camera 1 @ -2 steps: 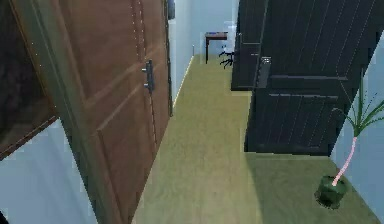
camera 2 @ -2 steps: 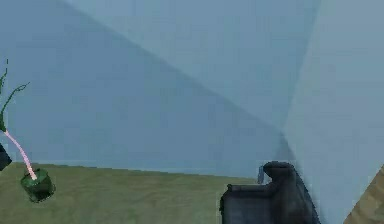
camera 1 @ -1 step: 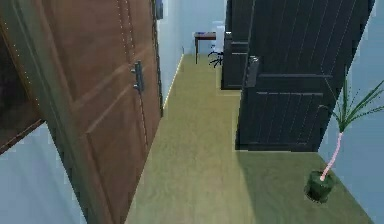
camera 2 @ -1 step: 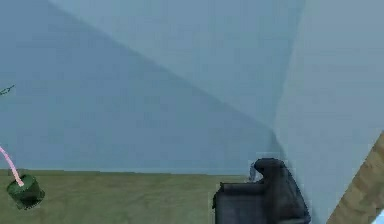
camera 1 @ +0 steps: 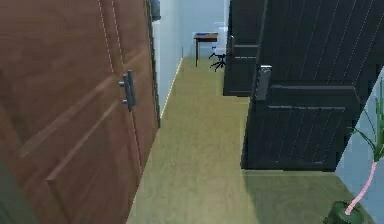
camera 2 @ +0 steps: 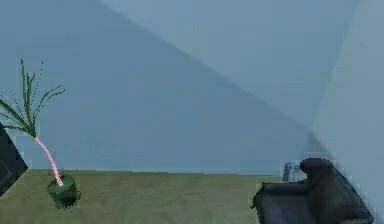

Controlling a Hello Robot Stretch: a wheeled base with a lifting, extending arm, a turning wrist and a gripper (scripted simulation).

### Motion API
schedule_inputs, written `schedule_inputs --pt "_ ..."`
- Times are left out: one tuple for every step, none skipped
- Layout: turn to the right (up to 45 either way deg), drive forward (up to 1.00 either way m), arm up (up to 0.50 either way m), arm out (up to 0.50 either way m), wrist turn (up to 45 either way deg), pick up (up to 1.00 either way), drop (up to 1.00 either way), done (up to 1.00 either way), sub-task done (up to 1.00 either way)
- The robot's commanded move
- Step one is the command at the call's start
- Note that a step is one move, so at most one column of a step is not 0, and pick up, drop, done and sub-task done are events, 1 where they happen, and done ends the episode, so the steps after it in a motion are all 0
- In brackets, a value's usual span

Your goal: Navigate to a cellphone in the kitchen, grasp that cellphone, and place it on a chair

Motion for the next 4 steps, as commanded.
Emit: schedule_inputs --pt "0.0 1.00 0.00 0.00 0.0 0.00 0.00 0.00 0.00" --pt "0.0 0.70 0.00 0.00 0.0 0.00 0.00 0.00 0.00" --pt "27.0 0.00 0.00 0.00 0.0 0.00 0.00 0.00 0.00" --pt "0.0 0.35 0.00 0.00 0.0 0.00 0.00 0.00 0.00"
